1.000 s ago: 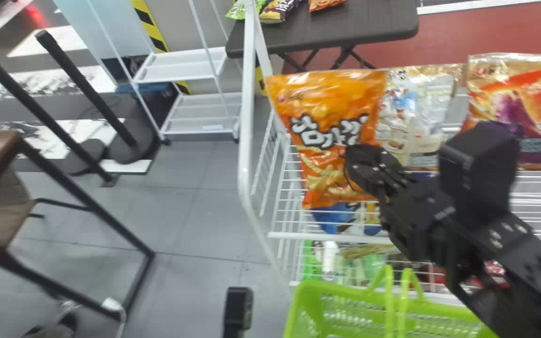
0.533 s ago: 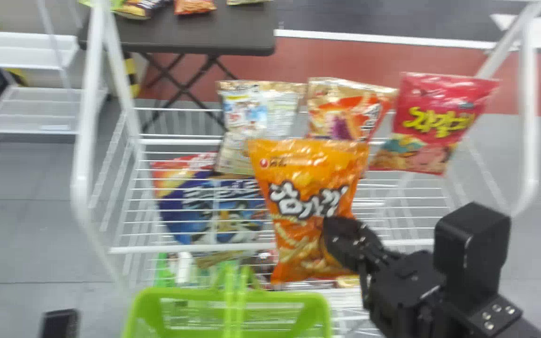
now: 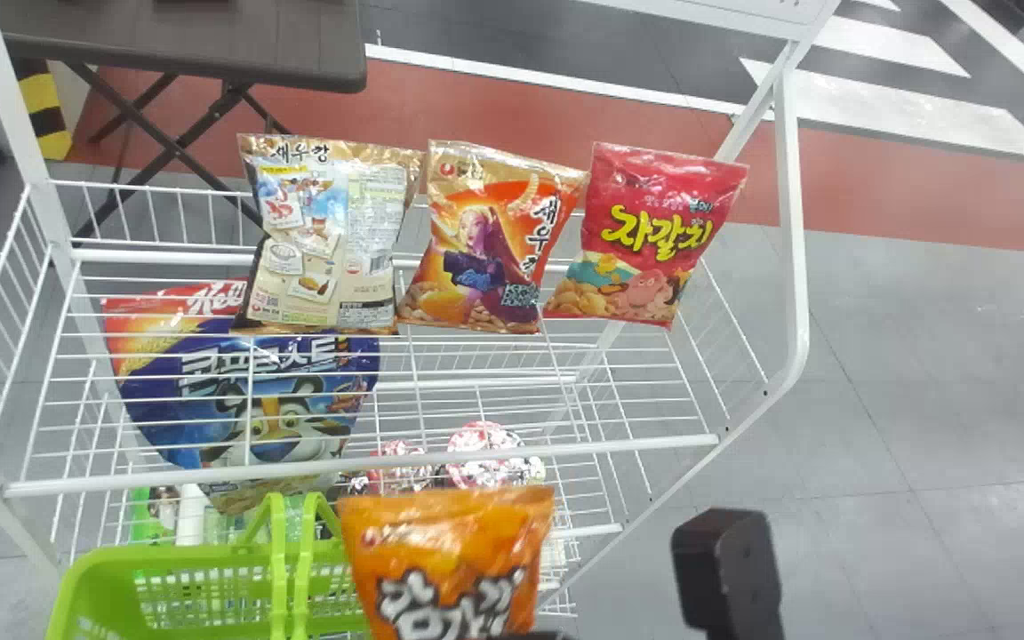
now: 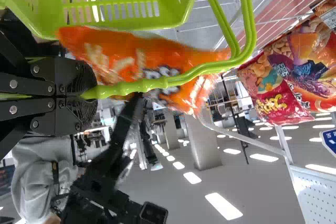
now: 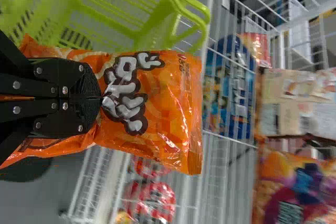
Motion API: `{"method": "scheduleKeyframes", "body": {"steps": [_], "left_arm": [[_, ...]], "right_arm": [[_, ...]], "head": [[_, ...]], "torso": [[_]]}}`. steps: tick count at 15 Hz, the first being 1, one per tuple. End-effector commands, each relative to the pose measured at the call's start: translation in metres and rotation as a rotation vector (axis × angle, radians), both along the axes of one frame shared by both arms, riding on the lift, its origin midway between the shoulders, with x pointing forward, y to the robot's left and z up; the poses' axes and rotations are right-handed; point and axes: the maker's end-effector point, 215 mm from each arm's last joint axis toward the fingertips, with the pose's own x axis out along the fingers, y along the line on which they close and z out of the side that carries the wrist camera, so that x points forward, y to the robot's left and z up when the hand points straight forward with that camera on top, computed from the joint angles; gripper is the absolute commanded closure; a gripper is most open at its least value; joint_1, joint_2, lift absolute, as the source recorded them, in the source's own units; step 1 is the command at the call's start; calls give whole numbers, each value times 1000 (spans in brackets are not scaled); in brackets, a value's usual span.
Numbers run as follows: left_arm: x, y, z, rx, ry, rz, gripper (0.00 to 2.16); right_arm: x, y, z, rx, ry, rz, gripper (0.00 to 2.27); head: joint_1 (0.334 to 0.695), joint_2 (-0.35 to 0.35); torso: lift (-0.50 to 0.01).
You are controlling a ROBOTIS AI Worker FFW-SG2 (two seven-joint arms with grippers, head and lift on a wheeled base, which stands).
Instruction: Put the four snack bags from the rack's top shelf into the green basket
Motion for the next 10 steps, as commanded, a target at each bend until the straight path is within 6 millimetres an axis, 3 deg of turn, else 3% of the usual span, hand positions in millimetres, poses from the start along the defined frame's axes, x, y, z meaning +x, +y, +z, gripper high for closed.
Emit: {"method": "scheduleKeyframes", "body": {"steps": [1,5,7,10], "left_arm": [[-2,-1,2,0,-4,0,2145],[-5,-4,4,3,-6,-7,2145],[-5,-4,4,5,-7,-8,2145],[-4,-1,4,8,-9,-1,2145]], "right_arm": [[-7,23,-15,63,38,6,2013],[-8,58,-46,137,82,16,2013],[-15,58,-61,121,119,20,2013],[-55,50,-82,83,257,44,2013]], "head": [[695,-350],[695,-269],[695,-207],[695,-201]], "torso": [[0],[0],[0],[0]]}}
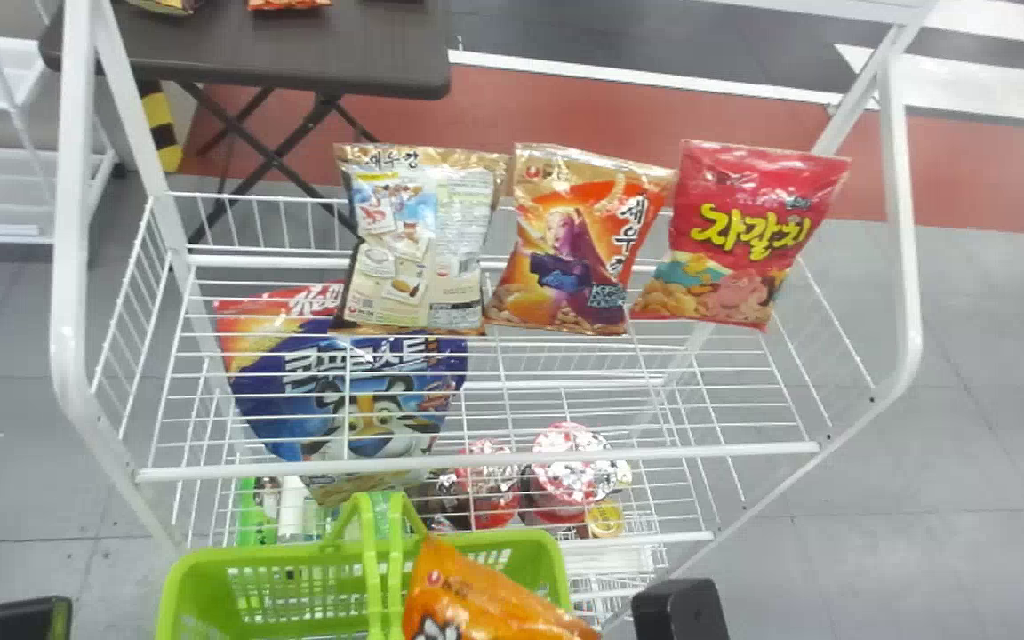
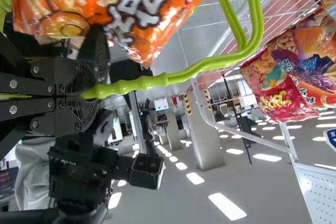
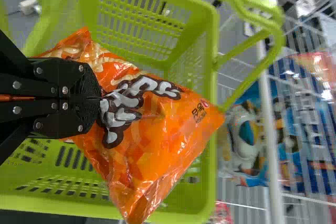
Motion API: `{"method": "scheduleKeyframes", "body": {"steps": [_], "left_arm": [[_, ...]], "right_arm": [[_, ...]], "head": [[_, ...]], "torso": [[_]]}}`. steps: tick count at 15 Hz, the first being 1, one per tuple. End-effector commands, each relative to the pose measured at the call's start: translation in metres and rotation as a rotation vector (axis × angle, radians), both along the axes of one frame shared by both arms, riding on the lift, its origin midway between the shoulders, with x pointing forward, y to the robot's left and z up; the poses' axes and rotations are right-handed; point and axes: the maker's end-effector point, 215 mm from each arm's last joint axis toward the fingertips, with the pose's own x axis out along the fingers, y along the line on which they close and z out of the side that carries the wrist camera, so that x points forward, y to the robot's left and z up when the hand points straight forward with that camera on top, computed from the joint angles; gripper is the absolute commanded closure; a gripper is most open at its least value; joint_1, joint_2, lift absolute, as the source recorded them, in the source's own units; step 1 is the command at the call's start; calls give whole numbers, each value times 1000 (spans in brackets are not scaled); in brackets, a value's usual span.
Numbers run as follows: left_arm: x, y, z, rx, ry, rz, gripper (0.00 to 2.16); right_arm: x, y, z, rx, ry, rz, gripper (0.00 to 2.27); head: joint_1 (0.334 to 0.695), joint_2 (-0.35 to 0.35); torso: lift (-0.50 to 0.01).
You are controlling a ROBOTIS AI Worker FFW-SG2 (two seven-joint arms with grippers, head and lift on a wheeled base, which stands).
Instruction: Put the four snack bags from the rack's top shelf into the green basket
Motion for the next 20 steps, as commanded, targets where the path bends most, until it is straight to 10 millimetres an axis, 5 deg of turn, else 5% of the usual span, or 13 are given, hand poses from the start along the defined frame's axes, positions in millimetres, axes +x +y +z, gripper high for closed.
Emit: {"method": "scheduleKeyframes", "body": {"steps": [1,5,7,8,9,11,15,20], "left_arm": [[1,1,0,0,1,5,2145],[-3,-9,3,3,-7,-16,2145],[-6,-10,3,4,-6,-20,2145],[-6,-10,5,5,-9,-21,2145],[-7,-11,5,5,-8,-22,2145],[-7,-11,5,5,-8,-22,2145],[-7,-11,5,3,-8,-22,2145],[-11,-17,5,-2,-5,-39,2145]], "right_arm": [[-27,-5,-12,-19,83,27,2013],[-7,4,-2,21,26,24,1821],[5,19,1,76,-1,44,1096],[11,23,2,98,-16,51,124],[22,27,5,122,-43,58,-2],[40,19,2,69,-115,53,22],[68,-13,21,51,-210,-6,53],[208,-28,105,103,-703,-173,66]], "head": [[695,-210],[695,-250],[695,-242],[695,-227],[695,-204],[695,-144],[695,-180],[695,-244]], "torso": [[0],[0],[0],[0],[0],[0],[0],[0]]}}
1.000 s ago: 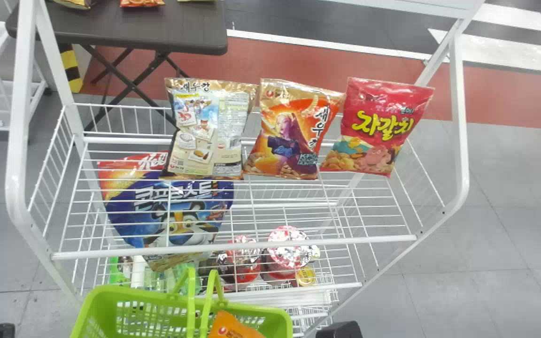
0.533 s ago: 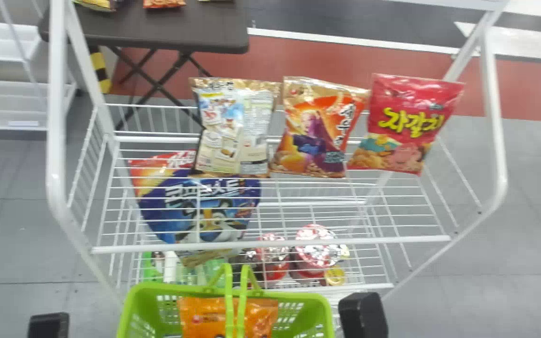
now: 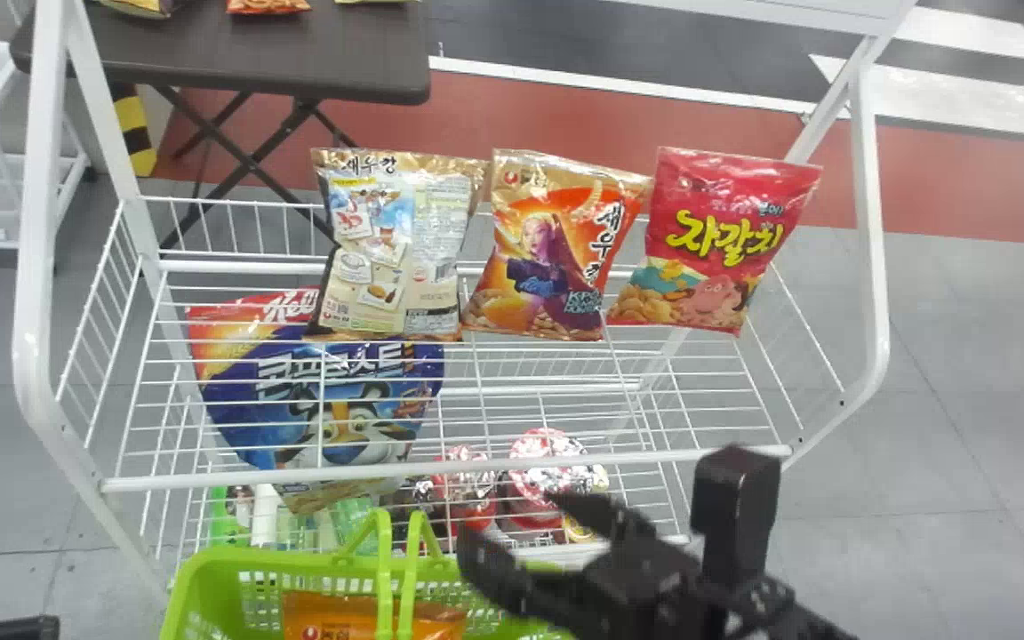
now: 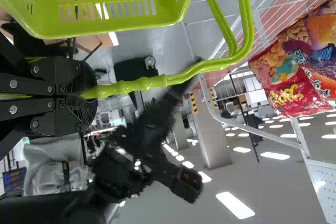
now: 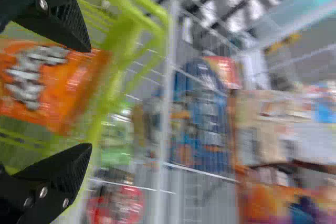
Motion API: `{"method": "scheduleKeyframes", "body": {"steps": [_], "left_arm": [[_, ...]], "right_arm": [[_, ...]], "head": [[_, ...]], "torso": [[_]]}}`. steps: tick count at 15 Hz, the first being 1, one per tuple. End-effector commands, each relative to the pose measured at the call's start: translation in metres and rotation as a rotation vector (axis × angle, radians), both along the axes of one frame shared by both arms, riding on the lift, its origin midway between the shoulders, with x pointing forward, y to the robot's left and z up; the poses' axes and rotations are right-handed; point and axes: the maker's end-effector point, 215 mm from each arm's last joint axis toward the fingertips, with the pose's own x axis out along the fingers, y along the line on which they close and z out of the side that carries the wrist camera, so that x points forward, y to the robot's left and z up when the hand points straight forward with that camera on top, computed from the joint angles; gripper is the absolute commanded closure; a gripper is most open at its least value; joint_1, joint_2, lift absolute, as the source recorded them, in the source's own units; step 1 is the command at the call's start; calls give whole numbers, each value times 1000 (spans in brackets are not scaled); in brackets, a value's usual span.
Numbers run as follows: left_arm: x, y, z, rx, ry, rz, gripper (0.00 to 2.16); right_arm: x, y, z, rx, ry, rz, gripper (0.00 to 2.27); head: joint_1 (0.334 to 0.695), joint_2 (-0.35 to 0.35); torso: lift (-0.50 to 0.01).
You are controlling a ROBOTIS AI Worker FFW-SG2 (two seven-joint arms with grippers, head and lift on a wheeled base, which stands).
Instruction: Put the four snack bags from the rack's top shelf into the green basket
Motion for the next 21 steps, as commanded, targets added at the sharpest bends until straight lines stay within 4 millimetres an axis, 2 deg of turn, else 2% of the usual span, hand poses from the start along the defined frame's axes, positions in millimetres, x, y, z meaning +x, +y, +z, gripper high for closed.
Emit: {"method": "scheduleKeyframes", "body": {"steps": [1,3,5,7,9,12,13,14,15,16,17,19,21], "left_arm": [[-2,-3,0,-5,2,-5,2145],[-2,-3,-3,-3,7,-5,2145],[-2,-3,-6,-6,17,-4,2145],[0,-2,-7,-8,17,-1,2145],[3,1,-11,-14,24,4,2145],[11,10,-11,-20,21,23,2145],[14,12,-11,-22,19,28,2145],[16,13,-11,-25,18,31,2145],[17,14,-11,-25,18,32,2145],[18,14,-11,-24,18,32,2145],[19,13,-10,-24,15,31,2145],[20,12,-10,-22,10,29,2145],[21,9,-9,-19,5,24,2145]], "right_arm": [[65,4,32,-19,-213,-62,70],[112,24,45,-94,-346,-128,80],[154,45,46,-113,-402,-174,83],[188,65,39,-95,-389,-178,83],[208,85,27,-121,-382,-148,83],[234,87,9,-194,-372,-138,130],[241,86,10,-203,-370,-133,373],[242,92,8,-208,-365,-112,1028],[237,98,4,-211,-353,-99,2108],[231,103,5,-214,-360,-89,2226],[224,109,15,-198,-381,-82,2236],[210,116,23,-162,-382,-36,2236],[198,114,31,-142,-384,-34,2236]], "head": [[695,-241],[695,-231],[695,-203],[695,-123],[695,-72],[695,-19],[695,-12],[695,1],[695,7],[695,13],[695,19],[695,35],[695,58]], "torso": [[0],[0],[0],[0],[0],[0],[0],[0],[0],[0],[0],[0],[0]]}}
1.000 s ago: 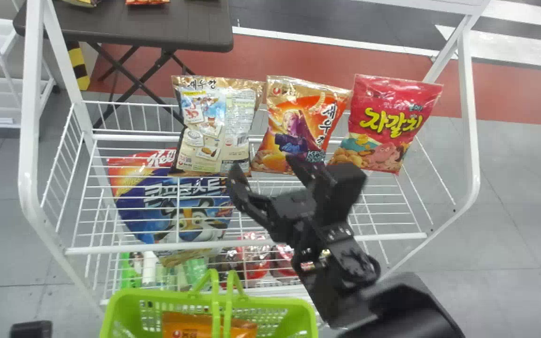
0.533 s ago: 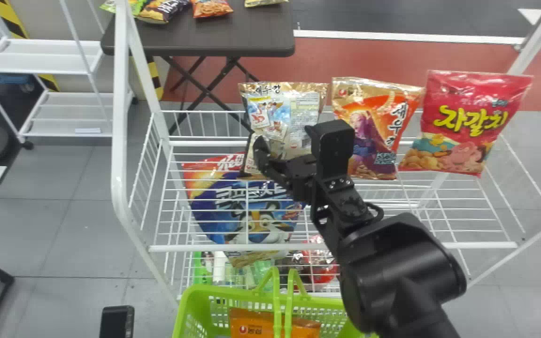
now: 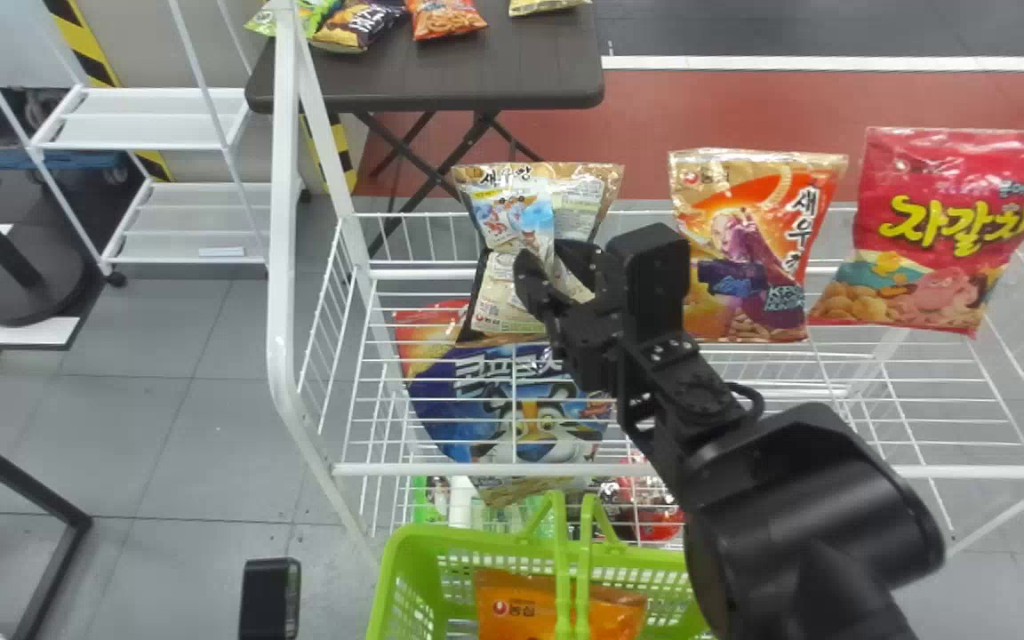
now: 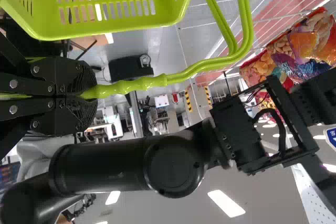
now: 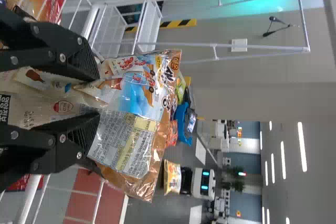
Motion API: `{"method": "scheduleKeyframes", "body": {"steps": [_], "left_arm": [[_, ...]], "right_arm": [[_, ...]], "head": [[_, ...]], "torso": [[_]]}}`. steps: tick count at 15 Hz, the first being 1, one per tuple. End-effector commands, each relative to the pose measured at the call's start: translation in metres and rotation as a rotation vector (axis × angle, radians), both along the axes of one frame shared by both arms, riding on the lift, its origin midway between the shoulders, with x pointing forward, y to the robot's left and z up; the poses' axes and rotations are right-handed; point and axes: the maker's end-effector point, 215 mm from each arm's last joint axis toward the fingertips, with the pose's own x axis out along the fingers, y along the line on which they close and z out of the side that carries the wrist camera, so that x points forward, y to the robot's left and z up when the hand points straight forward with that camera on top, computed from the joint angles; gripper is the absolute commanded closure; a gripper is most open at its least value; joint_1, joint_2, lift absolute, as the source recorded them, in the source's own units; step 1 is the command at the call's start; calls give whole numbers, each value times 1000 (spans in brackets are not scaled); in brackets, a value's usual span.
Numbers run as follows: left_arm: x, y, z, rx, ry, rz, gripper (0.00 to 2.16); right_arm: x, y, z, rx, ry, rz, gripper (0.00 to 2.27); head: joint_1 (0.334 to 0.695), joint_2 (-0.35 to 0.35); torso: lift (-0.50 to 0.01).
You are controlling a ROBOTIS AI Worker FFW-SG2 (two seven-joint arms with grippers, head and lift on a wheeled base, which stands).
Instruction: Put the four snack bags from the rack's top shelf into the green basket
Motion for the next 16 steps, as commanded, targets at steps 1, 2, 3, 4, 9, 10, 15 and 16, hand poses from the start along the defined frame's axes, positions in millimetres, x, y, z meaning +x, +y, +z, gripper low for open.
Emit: {"method": "scheduleKeyframes", "body": {"steps": [1,2,3,4,9,10,15,16], "left_arm": [[2,-2,2,1,-7,-1,2145],[2,-1,1,3,-7,0,2145],[3,1,1,7,-8,5,2145],[4,4,0,14,-8,12,2145],[7,13,-3,34,-8,30,2145],[8,13,-4,40,-7,32,2145],[5,15,-9,62,0,36,2145],[2,15,-9,61,3,37,2145]], "right_arm": [[-17,-6,13,31,-9,-4,2236],[-27,-6,23,51,-20,1,2236],[-37,-12,28,47,-21,2,2236],[-49,-28,29,29,-8,4,2236],[-140,-100,35,-16,129,2,2236],[-162,-115,33,-21,178,-8,2233],[-246,-167,0,11,467,-21,2236],[-266,-164,-19,1,561,5,2233]], "head": [[695,57],[695,55],[695,52],[695,51],[695,-21],[695,-47],[695,-247],[695,-271]], "torso": [[0],[0],[0],[0],[0],[0],[0],[0]]}}
